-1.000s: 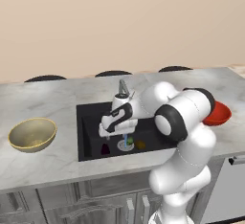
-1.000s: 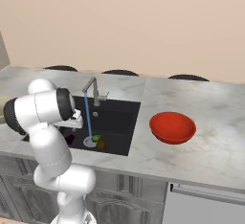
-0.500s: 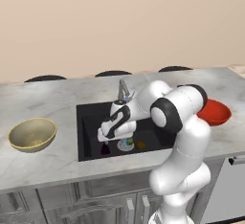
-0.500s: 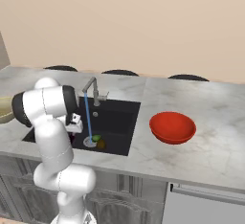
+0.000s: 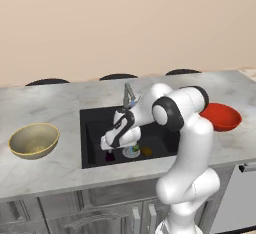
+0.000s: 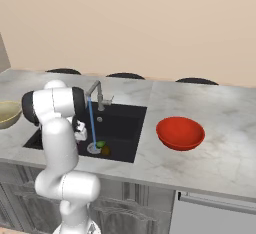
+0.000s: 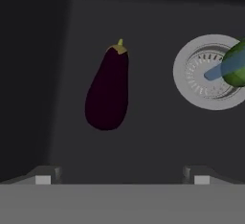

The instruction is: Pick the avocados from the sink and place them in one bowl. Place the eggplant in the other bowl. Then turn off the sink faucet.

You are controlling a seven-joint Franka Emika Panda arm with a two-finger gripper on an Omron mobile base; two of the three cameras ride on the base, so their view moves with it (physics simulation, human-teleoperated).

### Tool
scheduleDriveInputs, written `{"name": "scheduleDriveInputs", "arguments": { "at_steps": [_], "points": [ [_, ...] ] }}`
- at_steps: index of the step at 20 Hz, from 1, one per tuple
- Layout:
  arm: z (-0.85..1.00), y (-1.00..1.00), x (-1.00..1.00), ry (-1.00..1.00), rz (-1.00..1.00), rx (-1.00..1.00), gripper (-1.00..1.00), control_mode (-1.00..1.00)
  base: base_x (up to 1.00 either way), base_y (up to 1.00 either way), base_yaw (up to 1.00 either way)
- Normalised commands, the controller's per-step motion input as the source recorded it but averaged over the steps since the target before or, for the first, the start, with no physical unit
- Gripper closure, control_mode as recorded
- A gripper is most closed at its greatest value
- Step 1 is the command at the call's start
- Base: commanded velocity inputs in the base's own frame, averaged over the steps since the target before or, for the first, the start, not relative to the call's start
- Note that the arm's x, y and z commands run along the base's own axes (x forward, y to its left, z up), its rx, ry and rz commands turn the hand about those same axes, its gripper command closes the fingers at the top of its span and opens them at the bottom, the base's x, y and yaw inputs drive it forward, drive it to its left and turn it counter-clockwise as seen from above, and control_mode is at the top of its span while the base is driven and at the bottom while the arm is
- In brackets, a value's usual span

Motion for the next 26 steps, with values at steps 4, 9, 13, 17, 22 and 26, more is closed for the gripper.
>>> {"name": "scheduleDriveInputs", "arguments": {
  "at_steps": [4,9,13,17,22,26],
  "points": [
    [-0.24,0.15,0.11,0.0,0.0,0.0,-1.0,-1.0,0.0,0.0,0.0],
    [-0.21,0.08,0.17,0.0,0.0,0.0,-1.0,-1.0,0.0,0.0,0.0],
    [-0.21,0.06,0.21,0.0,0.0,0.0,-1.0,-1.0,0.0,0.0,0.0],
    [-0.23,0.07,0.21,0.0,0.0,0.0,-1.0,-1.0,0.0,0.0,0.0],
    [-0.26,0.09,0.16,0.0,0.0,0.0,-1.0,-1.0,0.0,0.0,0.0],
    [-0.24,0.05,0.19,0.0,0.0,0.0,-1.0,-1.0,0.0,0.0,0.0]
  ]
}}
